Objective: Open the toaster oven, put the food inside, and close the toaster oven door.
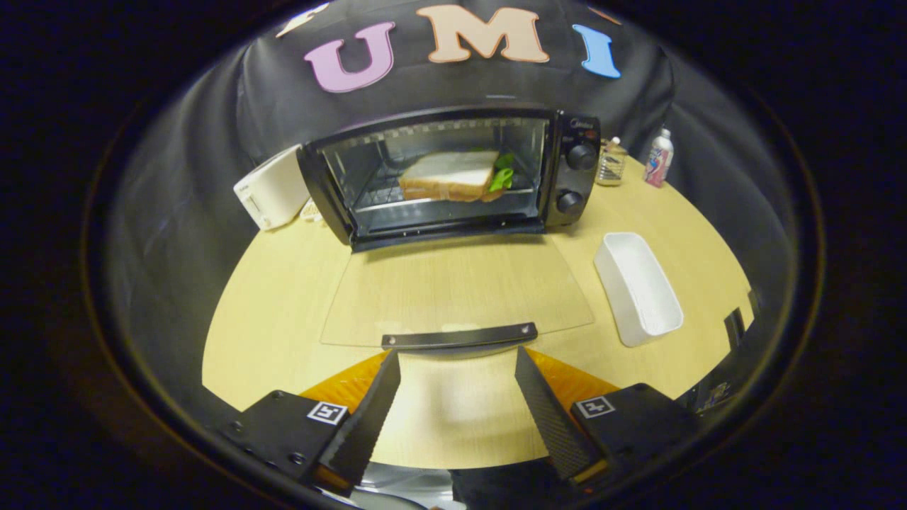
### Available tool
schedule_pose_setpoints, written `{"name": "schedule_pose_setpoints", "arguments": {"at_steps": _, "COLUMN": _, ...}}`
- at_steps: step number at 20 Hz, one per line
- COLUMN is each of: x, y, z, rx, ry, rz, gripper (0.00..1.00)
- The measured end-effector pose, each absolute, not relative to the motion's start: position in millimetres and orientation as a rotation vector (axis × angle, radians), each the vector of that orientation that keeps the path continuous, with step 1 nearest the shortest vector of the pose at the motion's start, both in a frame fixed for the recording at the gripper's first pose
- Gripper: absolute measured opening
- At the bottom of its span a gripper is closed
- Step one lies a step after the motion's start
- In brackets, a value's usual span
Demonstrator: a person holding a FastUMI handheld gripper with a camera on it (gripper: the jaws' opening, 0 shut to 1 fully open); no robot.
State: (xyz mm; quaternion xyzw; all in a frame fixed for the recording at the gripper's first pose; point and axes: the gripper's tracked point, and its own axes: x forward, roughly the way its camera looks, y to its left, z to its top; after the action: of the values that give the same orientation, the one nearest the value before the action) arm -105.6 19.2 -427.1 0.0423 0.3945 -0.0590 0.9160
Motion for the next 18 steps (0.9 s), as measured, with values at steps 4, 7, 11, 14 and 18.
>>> {"name": "schedule_pose_setpoints", "arguments": {"at_steps": 4, "x": -97, "y": 23, "z": -446, "rx": 0.113, "ry": 0.853, "rz": -0.099, "gripper": 1.0}}
{"name": "schedule_pose_setpoints", "arguments": {"at_steps": 7, "x": -95, "y": 20, "z": -455, "rx": 0.095, "ry": 0.882, "rz": -0.093, "gripper": 0.99}}
{"name": "schedule_pose_setpoints", "arguments": {"at_steps": 11, "x": -91, "y": 14, "z": -459, "rx": 0.04, "ry": 0.903, "rz": -0.087, "gripper": 0.98}}
{"name": "schedule_pose_setpoints", "arguments": {"at_steps": 14, "x": -90, "y": 13, "z": -454, "rx": 0.012, "ry": 0.907, "rz": -0.087, "gripper": 0.98}}
{"name": "schedule_pose_setpoints", "arguments": {"at_steps": 18, "x": -88, "y": 13, "z": -440, "rx": -0.008, "ry": 0.892, "rz": -0.092, "gripper": 0.97}}
